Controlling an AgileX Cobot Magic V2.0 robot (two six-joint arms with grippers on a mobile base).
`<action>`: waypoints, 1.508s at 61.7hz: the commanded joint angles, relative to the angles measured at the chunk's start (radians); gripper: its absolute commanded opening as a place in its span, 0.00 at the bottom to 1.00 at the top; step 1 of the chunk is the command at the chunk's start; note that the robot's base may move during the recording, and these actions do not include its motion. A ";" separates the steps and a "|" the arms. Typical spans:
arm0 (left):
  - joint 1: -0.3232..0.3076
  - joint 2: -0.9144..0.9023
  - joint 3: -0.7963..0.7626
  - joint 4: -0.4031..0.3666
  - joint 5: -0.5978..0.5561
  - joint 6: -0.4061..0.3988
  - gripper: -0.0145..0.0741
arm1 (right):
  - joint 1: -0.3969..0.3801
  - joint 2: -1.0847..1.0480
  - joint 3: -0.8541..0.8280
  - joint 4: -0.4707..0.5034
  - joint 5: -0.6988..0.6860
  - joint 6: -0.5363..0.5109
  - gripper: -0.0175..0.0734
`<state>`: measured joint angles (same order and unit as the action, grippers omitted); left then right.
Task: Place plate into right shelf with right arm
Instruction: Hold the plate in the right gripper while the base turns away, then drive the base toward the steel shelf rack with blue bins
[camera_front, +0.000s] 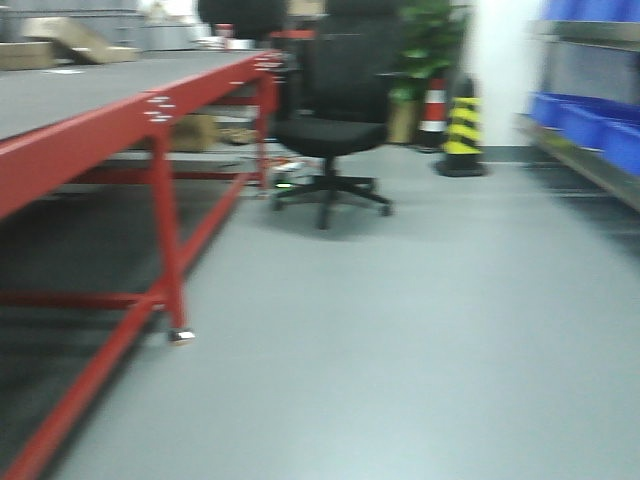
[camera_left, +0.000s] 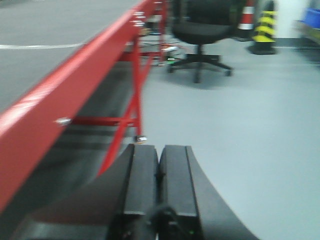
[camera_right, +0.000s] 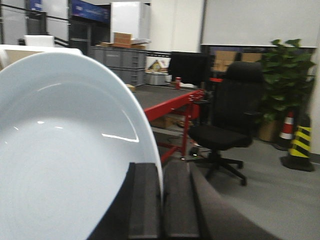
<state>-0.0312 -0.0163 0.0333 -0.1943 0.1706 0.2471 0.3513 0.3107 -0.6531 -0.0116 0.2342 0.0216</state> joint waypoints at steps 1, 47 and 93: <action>-0.003 -0.011 0.008 -0.008 -0.083 -0.003 0.11 | 0.001 0.011 -0.031 -0.006 -0.107 -0.004 0.22; -0.003 -0.011 0.008 -0.008 -0.083 -0.003 0.11 | 0.001 0.011 -0.031 -0.006 -0.107 -0.004 0.22; -0.003 -0.011 0.008 -0.008 -0.083 -0.003 0.11 | 0.001 0.011 -0.031 -0.006 -0.107 -0.004 0.22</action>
<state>-0.0312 -0.0163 0.0333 -0.1943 0.1706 0.2471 0.3513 0.3107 -0.6531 -0.0116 0.2304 0.0216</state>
